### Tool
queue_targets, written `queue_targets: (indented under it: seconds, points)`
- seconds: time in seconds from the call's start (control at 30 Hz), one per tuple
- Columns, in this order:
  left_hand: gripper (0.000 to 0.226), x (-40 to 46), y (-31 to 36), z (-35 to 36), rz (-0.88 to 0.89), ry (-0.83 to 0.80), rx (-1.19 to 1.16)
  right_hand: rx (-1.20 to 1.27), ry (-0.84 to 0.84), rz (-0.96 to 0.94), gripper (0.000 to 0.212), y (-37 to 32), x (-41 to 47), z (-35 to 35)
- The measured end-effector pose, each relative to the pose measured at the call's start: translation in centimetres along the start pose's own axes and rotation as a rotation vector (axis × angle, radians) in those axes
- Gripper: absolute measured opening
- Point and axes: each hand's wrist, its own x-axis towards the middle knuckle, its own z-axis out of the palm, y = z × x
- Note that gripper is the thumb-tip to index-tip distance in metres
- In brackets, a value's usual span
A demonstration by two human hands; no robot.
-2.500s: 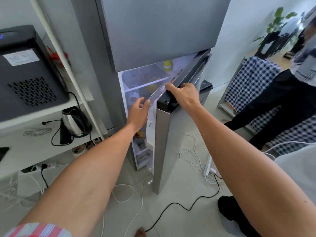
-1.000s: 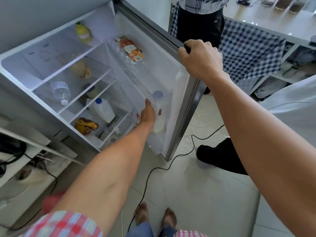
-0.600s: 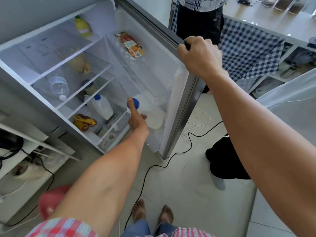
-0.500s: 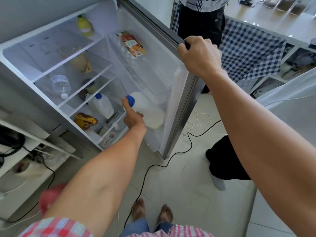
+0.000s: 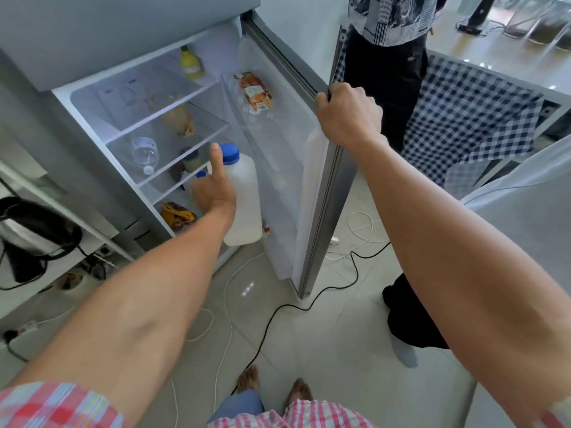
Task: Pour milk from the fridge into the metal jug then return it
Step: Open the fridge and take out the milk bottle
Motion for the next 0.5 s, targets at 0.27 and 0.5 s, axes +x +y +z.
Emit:
queue_targets:
  seconds: [0.27,0.5]
  points:
    - [0.042,-0.6,2.4,-2.4,0.051,-0.027,-0.069,0.009,-0.043,-0.013,0.035,-3.1,-2.4,0.1]
    - [0.055,2.1,3.2,-6.8,0.039,-0.042,0.01,0.051,-0.058,0.021,0.023,-8.3,-4.7,1.4]
